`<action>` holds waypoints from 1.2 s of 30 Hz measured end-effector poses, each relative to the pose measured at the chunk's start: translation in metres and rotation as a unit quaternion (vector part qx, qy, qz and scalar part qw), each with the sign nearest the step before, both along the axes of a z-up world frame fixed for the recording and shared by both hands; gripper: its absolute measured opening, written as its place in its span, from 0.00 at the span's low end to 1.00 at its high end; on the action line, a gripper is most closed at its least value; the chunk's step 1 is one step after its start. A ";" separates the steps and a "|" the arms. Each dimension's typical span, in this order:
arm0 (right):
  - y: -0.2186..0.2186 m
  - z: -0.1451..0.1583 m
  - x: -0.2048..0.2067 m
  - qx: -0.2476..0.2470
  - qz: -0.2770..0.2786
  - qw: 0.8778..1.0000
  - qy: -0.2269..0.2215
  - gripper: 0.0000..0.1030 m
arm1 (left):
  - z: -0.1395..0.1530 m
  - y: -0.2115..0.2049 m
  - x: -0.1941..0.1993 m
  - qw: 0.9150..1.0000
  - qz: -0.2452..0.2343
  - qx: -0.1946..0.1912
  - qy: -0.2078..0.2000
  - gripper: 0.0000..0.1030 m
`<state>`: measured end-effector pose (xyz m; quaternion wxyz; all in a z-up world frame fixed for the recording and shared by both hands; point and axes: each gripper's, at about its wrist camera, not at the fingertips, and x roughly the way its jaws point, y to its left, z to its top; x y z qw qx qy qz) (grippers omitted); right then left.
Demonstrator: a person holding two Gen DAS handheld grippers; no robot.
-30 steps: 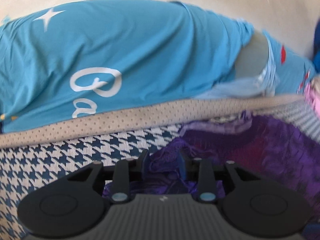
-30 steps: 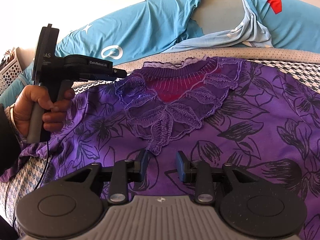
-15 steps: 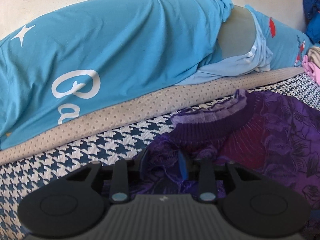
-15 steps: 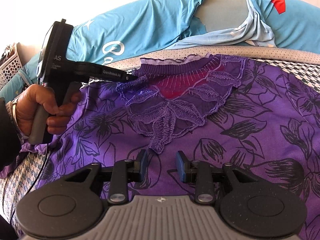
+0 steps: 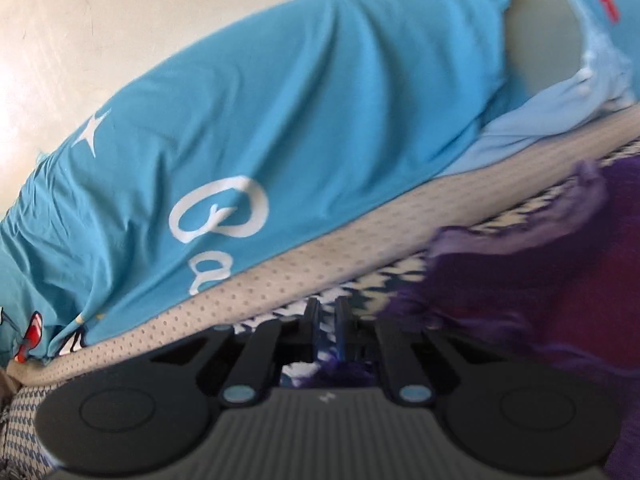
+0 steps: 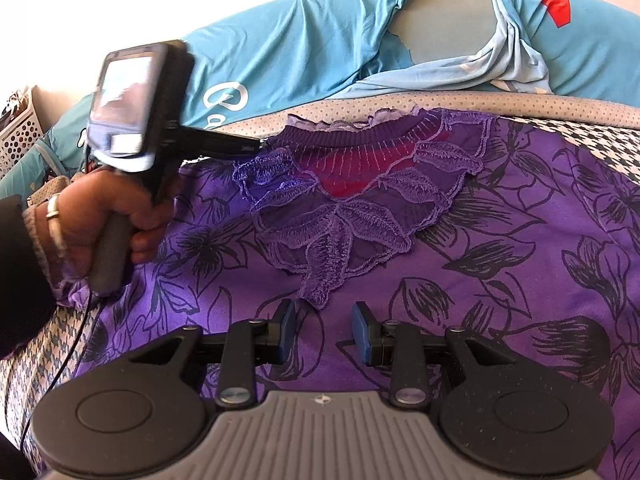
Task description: Fold clothes
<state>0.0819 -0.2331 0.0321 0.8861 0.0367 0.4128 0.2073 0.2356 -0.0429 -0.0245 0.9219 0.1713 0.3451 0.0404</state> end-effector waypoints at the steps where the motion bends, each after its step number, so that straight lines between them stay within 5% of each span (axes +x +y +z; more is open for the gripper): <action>1: -0.001 0.001 0.001 0.001 -0.002 1.000 0.000 0.30 | -0.001 0.002 0.003 1.000 0.005 -0.003 -0.004 0.07; 6: -0.011 0.007 0.009 0.006 -0.016 1.000 -0.010 0.30 | 0.002 0.015 0.010 0.999 0.027 -0.026 -0.008 0.11; 8: -0.016 0.010 0.012 0.007 -0.026 1.000 -0.014 0.30 | 0.011 0.029 0.009 0.997 0.028 -0.077 0.001 0.11; 14: -0.026 0.014 0.017 0.016 -0.042 0.999 -0.012 0.30 | 0.031 0.050 -0.009 0.993 -0.014 -0.115 0.015 0.20; 24: -0.020 0.017 0.013 0.012 -0.026 0.999 -0.023 0.30 | 0.044 0.091 -0.057 0.973 -0.002 -0.222 0.054 0.35; 36: -0.010 0.011 0.011 0.000 -0.010 1.000 -0.021 0.35 | 0.023 0.102 -0.080 0.979 0.043 -0.193 0.036 0.46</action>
